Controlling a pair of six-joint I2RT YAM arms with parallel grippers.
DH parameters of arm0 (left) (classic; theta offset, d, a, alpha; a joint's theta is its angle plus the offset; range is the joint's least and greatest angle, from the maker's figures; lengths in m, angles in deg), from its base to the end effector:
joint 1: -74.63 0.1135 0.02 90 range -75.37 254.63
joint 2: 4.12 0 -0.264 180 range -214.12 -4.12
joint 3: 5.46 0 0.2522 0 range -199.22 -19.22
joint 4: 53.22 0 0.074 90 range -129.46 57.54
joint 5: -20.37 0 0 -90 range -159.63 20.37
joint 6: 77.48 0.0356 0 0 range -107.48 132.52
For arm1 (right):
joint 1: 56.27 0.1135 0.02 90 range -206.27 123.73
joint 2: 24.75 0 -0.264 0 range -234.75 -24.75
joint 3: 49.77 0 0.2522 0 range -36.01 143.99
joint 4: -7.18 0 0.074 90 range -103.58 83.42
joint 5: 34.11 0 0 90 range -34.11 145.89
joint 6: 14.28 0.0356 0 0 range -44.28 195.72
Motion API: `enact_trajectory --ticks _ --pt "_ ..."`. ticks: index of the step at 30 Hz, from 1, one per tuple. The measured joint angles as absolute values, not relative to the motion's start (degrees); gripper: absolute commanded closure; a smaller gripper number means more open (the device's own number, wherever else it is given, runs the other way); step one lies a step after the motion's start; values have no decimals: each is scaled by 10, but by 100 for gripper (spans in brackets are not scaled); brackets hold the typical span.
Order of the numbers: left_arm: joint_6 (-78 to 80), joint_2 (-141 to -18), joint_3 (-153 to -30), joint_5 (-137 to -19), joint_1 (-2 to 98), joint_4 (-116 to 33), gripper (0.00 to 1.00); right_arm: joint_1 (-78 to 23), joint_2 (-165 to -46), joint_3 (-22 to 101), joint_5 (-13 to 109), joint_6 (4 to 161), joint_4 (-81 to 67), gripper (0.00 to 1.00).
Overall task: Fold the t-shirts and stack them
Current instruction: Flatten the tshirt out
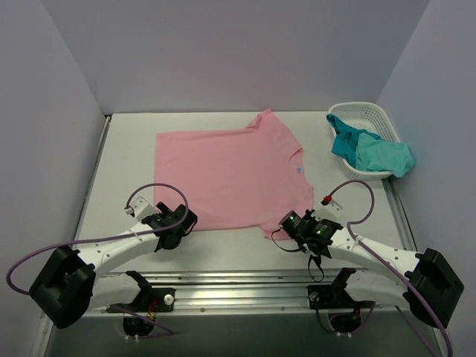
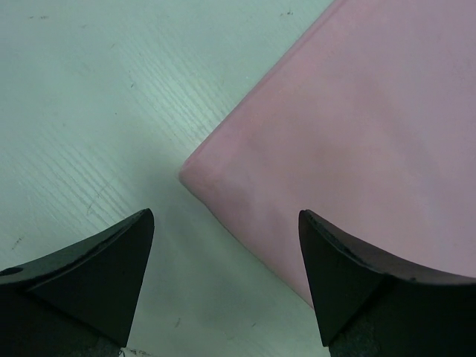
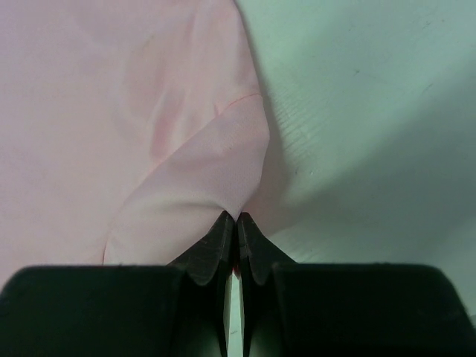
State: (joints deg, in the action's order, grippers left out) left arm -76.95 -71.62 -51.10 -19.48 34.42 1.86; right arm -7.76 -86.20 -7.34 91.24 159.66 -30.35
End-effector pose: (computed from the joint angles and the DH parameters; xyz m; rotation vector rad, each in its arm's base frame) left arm 0.1512 -0.0921 0.1692 -1.0475 1.9955 0.2145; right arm 0.1407 0.1280 0.1772 0.9230 2.1551 0.3420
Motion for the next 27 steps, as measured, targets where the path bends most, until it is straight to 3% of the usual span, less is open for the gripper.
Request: enact_trajectory --ticks 9,12,19,24,27 --pt "-771 -736 -510 -221 326 -6 32 -87 -865 -73 910 1561 -281 100" --pt "-776 -736 -510 -223 317 -6 33 -94 -865 -73 910 1553 -277 100" --pt "-818 -736 -510 -219 291 23 28 -99 -865 -73 910 1545 -272 100" --pt "-835 -753 -510 -217 283 40 18 -104 -865 -73 910 1535 -271 100" --pt "-841 -777 -511 -217 276 37 16 -108 -865 -73 910 1531 -271 100"
